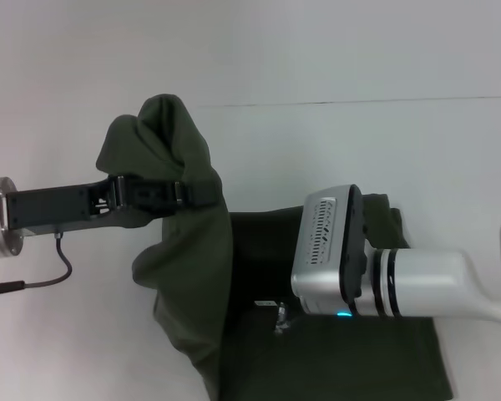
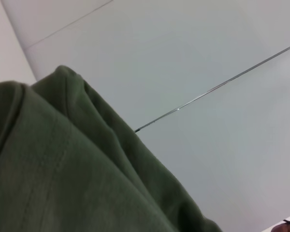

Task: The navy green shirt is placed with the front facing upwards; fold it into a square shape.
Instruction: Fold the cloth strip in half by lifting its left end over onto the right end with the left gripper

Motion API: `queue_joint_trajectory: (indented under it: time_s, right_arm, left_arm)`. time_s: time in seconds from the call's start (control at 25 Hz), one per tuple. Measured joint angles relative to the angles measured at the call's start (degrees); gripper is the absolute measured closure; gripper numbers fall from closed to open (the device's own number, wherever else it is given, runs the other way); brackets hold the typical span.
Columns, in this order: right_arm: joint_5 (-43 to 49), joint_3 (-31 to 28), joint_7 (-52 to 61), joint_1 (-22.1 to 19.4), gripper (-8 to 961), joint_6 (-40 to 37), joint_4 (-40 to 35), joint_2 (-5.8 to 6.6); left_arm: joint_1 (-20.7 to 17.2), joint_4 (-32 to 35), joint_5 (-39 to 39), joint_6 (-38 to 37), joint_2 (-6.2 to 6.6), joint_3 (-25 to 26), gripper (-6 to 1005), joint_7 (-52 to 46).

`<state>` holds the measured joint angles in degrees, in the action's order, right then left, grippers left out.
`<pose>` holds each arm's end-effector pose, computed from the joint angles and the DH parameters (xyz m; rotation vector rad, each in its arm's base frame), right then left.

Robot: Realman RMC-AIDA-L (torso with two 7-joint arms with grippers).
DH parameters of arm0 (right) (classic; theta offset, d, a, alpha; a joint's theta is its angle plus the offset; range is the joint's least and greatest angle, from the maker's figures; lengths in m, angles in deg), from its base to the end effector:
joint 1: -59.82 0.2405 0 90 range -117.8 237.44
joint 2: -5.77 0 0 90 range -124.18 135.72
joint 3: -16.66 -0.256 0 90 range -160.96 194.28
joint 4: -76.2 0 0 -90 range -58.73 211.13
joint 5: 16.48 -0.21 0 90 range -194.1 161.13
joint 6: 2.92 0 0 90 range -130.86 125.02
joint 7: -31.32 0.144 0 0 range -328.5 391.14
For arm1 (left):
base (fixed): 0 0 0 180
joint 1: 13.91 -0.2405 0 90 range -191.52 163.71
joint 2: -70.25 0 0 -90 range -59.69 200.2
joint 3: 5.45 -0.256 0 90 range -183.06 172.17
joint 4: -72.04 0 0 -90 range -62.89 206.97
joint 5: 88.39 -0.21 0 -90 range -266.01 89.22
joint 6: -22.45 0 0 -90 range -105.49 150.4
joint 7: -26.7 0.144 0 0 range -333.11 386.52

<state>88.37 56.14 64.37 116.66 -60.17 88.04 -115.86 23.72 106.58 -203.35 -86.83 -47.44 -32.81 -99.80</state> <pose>0.1783 0.3341 -0.1603 -2.8559 0.1037 0.5337 -0.2106 0.3266 0.0294 2.2842 1.4600 1.0017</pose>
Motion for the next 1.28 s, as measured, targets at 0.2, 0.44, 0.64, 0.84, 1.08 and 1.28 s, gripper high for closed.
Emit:
queue_joint_trajectory:
  time_s: [0.2, 0.44, 0.64, 0.84, 1.08, 1.28]
  right_arm:
    - [6.25, -6.44, -1.06, 1.49, 954, 0.07, 1.21, 0.0]
    - [18.19, -18.49, -1.76, 0.62, 954, 2.67, 1.98, 0.01]
    - [19.95, -21.89, -1.77, -1.43, 954, 3.33, 2.08, 0.34]
    - [20.05, -24.27, -1.79, -4.82, 954, 2.89, 1.2, 0.84]
    - [19.82, -27.21, -1.82, -9.43, 953, 1.55, -1.15, 1.12]
    - [19.72, -32.17, -1.71, -13.77, 953, -2.96, -4.47, 1.37]
  left_arm:
    - [-0.4, 0.02, 1.93, -0.96, 0.5, 0.04, 959, 0.35]
    - [-0.79, 0.09, 2.71, -1.29, 0.99, -0.02, 959, 0.49]
    - [-0.79, 0.09, 2.74, -1.3, 0.98, -0.41, 959, 0.61]
    - [-0.56, 0.09, 2.64, -1.3, 0.69, -0.51, 959, 0.97]
    - [-0.48, 0.03, 2.45, -1.28, -0.25, -1.02, 958, 1.23]
    - [-0.11, -0.92, 2.72, -0.92, -1.43, -2.62, 959, 2.4]
